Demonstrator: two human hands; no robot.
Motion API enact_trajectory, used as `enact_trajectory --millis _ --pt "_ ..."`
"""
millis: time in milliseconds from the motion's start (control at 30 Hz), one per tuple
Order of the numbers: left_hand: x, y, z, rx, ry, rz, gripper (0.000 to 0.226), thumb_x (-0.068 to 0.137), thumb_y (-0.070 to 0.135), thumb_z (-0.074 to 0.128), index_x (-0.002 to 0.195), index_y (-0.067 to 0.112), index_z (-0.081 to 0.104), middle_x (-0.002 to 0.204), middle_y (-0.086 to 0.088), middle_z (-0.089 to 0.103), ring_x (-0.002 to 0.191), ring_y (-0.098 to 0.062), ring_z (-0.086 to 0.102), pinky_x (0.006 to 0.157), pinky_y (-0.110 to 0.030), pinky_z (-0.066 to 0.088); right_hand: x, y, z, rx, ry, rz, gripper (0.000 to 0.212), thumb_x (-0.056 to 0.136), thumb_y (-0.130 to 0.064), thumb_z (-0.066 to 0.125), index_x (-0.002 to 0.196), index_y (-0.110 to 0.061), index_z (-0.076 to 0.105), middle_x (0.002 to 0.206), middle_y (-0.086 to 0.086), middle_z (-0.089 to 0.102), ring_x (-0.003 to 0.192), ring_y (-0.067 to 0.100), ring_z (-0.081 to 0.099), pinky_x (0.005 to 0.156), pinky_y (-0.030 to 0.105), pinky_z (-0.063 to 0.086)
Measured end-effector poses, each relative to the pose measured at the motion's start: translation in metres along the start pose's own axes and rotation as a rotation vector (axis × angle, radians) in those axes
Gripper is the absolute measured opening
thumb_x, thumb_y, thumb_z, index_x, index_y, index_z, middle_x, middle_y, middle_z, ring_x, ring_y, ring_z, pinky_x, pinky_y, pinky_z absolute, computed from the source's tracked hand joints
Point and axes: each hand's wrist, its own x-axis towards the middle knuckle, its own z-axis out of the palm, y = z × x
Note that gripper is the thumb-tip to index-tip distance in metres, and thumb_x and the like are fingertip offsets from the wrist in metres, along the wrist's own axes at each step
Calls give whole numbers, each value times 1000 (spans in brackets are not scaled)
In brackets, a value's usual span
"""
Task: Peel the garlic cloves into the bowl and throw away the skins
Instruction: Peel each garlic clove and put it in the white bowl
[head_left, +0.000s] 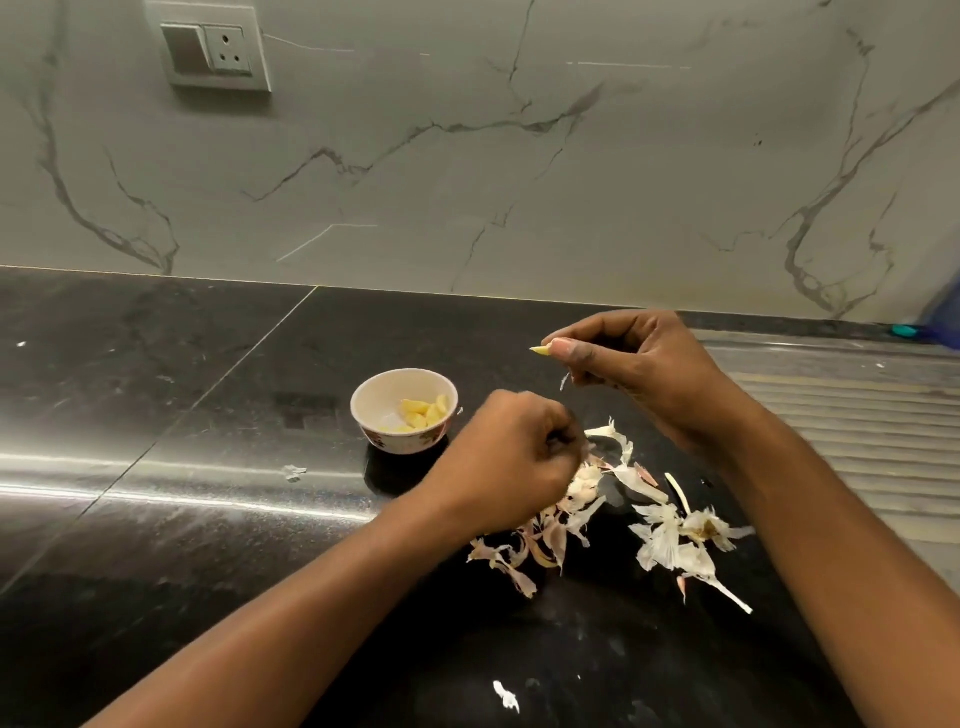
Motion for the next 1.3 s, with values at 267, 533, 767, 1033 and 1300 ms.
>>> enact_trajectory --millis 267,533,767,1033,1300 --pt "3 -5 4 92 -56 -1 17 97 18 63 99 15 79 79 2 75 67 -11 68 66 -44 59 52 -15 48 -351 -294 45 17 96 -22 80 110 -15 84 101 -4 82 94 14 77 83 26 64" --pt "4 -5 2 122 -60 2 17 96 17 65 101 15 81 86 2 78 72 -10 70 72 -39 62 67 -19 66 -355 -339 45 20 97 -19 78 116 -14 83 105 -2 83 100 19 77 87 30 65" --pt "6 -10 -12 55 17 -17 12 93 13 75 99 16 84 89 6 81 73 -3 73 73 -28 63 34 -28 10 -155 -206 36 24 95 -19 78 117 -11 81 112 0 82 104 15 76 90 27 63" --pt "6 -12 -38 -155 79 -150 7 87 9 84 93 7 81 78 -4 79 66 -13 75 61 -22 58 -20 9 -30 19 -201 129 26 84 -13 84 109 -6 82 97 15 81 78 19 72 70 27 60" --pt "4 -4 -44 -115 35 -171 9 86 8 85 91 6 78 73 -6 78 64 -20 77 58 -27 62 -26 6 -20 -197 -458 197 21 90 -11 83 110 -8 81 94 12 83 74 18 75 59 26 51"
